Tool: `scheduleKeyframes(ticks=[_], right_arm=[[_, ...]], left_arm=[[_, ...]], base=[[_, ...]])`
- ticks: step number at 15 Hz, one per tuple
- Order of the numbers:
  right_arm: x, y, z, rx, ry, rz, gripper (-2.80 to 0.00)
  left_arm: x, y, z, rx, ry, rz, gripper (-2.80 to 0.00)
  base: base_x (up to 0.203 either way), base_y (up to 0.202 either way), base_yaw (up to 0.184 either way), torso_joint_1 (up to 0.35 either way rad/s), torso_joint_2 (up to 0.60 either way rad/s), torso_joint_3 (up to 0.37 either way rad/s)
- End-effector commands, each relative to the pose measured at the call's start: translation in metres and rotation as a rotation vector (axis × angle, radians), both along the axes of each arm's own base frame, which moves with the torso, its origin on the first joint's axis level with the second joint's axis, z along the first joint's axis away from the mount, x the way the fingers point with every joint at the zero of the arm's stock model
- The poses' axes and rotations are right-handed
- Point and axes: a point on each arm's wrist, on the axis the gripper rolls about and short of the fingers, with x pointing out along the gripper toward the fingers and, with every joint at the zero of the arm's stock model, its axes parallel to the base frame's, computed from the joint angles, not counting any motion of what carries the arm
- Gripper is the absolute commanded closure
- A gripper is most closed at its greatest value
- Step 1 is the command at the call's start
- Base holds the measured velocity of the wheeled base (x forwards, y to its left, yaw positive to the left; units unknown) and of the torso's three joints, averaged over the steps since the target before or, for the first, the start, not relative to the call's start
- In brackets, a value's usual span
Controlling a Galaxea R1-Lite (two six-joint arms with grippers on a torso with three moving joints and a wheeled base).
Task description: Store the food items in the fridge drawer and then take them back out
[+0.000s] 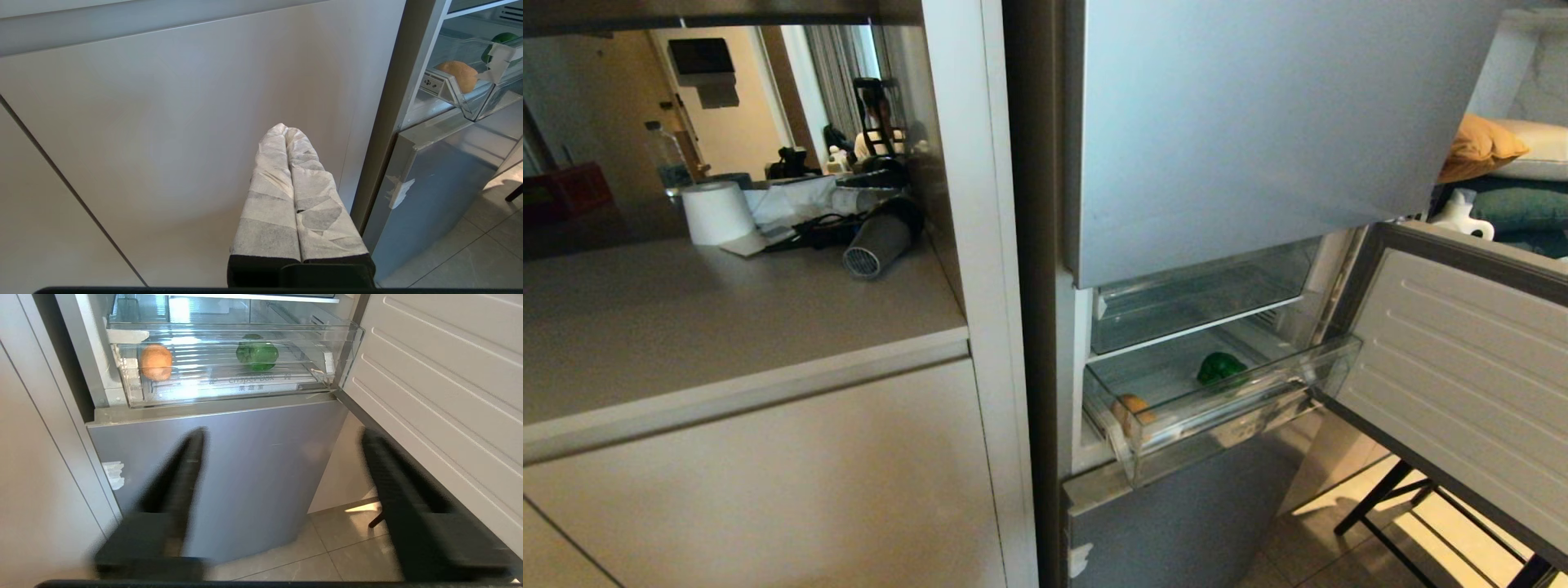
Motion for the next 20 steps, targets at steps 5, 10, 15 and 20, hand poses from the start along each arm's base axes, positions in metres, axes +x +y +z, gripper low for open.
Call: scheduleKeyframes(ticks=[5, 10, 15, 20], right_arm=[[0.014, -0.001, 0.011, 0.008, 0.120, -0.043, 0.00], [0.081, 0.000, 0.112, 0.134, 0.307, -0.084, 0.00], [0.153, 0.004, 0.130, 0.161, 0.597, 0.040, 0.00], [0.234, 0.008, 0.108, 0.123, 0.627, 0.143, 0.00]], left_arm=[[0.001, 0.000, -0.003, 0.000, 0.010, 0.001, 0.00], [0.001, 0.000, -0.003, 0.000, 0.011, 0.001, 0.00], [0.001, 0.000, -0.003, 0.000, 0.011, 0.001, 0.00], [0.001, 0.000, -0.003, 0.000, 0.011, -0.001, 0.00]], base=[[0.000, 0.000, 0.000, 0.000, 0.00, 0.000], [0.000, 0.000, 0.000, 0.000, 0.00, 0.000], [0.000, 0.000, 0.000, 0.000, 0.00, 0.000], [0.000, 0.000, 0.000, 0.000, 0.00, 0.000]])
